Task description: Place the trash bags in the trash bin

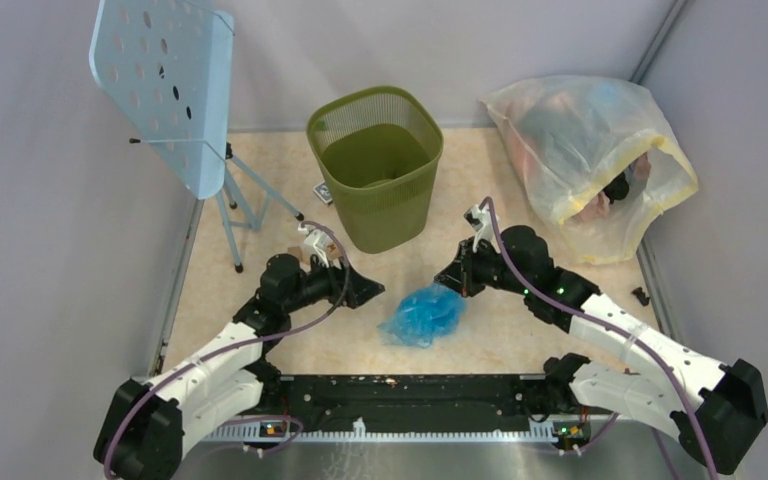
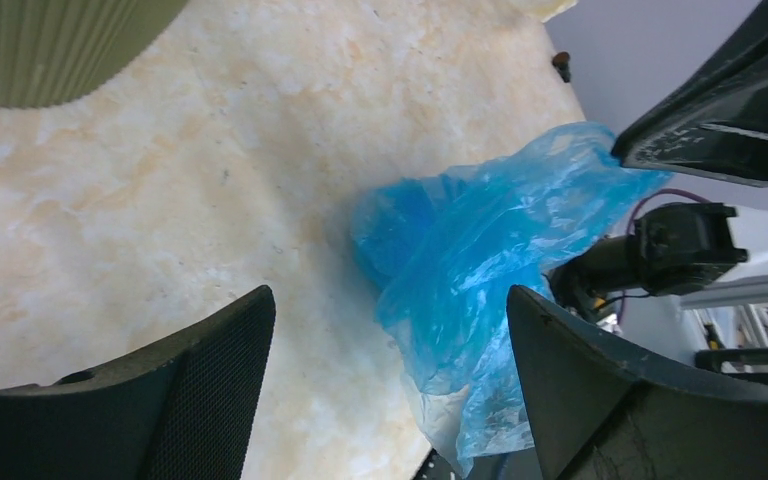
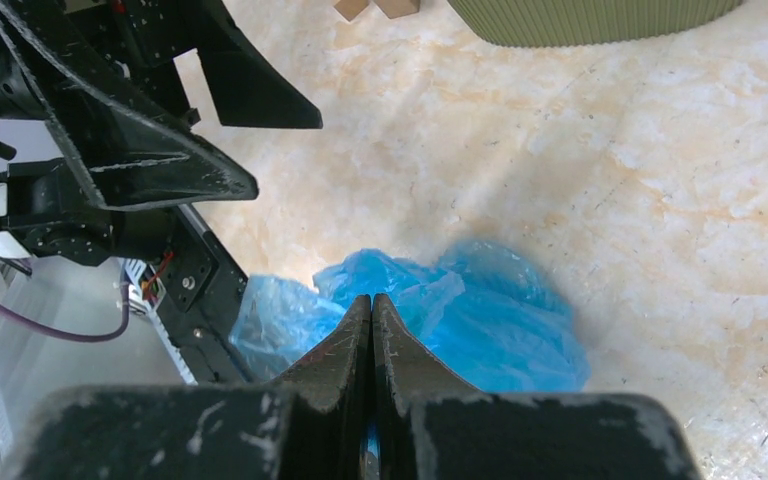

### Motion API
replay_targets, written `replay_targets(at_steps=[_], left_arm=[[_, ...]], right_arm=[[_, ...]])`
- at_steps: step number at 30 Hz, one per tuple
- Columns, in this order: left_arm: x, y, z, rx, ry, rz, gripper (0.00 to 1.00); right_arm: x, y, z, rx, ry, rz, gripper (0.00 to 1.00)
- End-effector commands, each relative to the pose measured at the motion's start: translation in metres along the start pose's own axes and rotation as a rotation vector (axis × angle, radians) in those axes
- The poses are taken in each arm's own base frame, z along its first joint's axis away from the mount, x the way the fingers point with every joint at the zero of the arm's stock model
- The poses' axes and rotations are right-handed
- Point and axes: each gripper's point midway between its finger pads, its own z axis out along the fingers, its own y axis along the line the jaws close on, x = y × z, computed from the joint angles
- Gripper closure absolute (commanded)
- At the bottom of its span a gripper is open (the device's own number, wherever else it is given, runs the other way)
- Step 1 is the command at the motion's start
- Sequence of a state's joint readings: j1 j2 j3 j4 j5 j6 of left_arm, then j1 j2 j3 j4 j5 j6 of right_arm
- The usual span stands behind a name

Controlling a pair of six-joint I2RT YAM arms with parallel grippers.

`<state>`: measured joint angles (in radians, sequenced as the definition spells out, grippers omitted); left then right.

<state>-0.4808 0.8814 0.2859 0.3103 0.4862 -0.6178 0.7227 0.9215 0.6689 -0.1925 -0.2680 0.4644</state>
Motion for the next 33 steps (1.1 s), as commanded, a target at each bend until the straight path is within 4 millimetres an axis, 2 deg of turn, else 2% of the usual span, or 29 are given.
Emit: replay_targets(at_steps=[1, 9, 15, 18, 24, 29, 33], left_arm=[[-0.013, -0.036, -0.006, 0.115, 0.013, -0.035, 0.1], [0.017, -0.052, -0.002, 0.181, 0.187, -0.039, 0.06], [0.038, -0.06, 0.009, 0.171, 0.226, 0.025, 0.03], [0.034, -0.06, 0.018, 0.163, 0.213, 0.054, 0.04], [0.01, -0.067, 0.043, 0.185, 0.164, 0.116, 0.08], [0.004, -0.072, 0.06, 0.219, 0.18, 0.166, 0.11], [0.007, -0.09, 0.064, 0.343, 0.203, 0.166, 0.14]], right_arm=[[-0.018, 0.012, -0.003, -0.047, -0.058, -0.048, 0.99], [-0.014, 0.009, -0.004, -0.036, -0.053, -0.054, 0.99], [-0.016, 0.015, -0.005, -0.069, -0.064, -0.062, 0.99], [-0.019, 0.025, -0.007, -0.122, -0.069, -0.099, 0.99], [-0.023, 0.032, -0.012, -0.158, -0.078, -0.143, 0.99], [-0.021, 0.043, -0.013, -0.222, -0.071, -0.15, 0.99], [-0.026, 0.048, -0.014, -0.24, -0.076, -0.162, 0.99]])
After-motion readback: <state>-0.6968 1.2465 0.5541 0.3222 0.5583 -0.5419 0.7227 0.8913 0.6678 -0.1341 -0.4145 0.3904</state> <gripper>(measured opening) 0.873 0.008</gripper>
